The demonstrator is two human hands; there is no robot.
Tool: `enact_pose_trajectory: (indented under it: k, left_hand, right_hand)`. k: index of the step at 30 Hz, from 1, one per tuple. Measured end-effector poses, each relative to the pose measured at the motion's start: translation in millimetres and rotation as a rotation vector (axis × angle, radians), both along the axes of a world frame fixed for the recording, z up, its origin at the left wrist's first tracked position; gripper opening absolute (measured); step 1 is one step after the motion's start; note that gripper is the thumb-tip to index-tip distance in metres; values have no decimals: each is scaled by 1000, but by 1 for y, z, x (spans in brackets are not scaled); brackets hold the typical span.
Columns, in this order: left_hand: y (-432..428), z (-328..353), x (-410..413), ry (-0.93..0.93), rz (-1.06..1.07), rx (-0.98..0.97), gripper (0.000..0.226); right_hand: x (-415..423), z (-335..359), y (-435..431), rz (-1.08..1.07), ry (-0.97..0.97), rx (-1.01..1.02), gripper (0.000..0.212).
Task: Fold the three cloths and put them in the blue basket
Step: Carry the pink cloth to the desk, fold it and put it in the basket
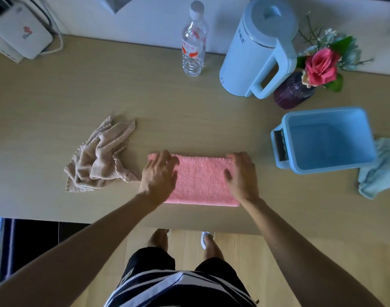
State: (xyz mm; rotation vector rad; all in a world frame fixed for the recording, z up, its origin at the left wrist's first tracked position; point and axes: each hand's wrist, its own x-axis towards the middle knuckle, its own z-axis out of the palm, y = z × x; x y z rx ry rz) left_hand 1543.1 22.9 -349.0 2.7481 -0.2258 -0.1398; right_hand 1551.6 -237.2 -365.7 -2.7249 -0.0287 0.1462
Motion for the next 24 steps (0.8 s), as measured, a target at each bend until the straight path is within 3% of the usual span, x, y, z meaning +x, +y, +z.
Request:
enact_pose_trajectory:
  k: [3, 6, 8, 14, 17, 20, 22, 24]
  left_hand:
    - [-20, -14, -32, 177, -21, 86, 46]
    - [-31, -25, -47, 335, -17, 231, 83]
    - [-39, -33, -48, 376, -70, 269, 94]
    - [-42, -37, 13, 248, -353, 342, 84]
    - [-39, -28, 39, 44, -416, 330, 84]
    - [-30, -25, 35, -77, -630, 272, 69]
    - [-18, -30, 19, -66, -796, 281, 59]
    - [-3, -35, 2, 4, -891, 309, 68]
  right_hand:
    - [-14, -8, 5, 163, 117, -26, 45]
    - [-30, -12, 0, 153, 191, -42, 56]
    - [-40, -12, -3, 131, 186, -70, 60]
    - [-82, -4, 6, 33, 234, -118, 66]
    - [-101, 1, 19, 167, 310, -6, 64]
    - [-95, 2, 18, 355, 210, -43, 63]
    - [-85, 0, 12, 442, 170, -92, 64]
    - [-78, -2, 6, 503, 176, -135, 68]
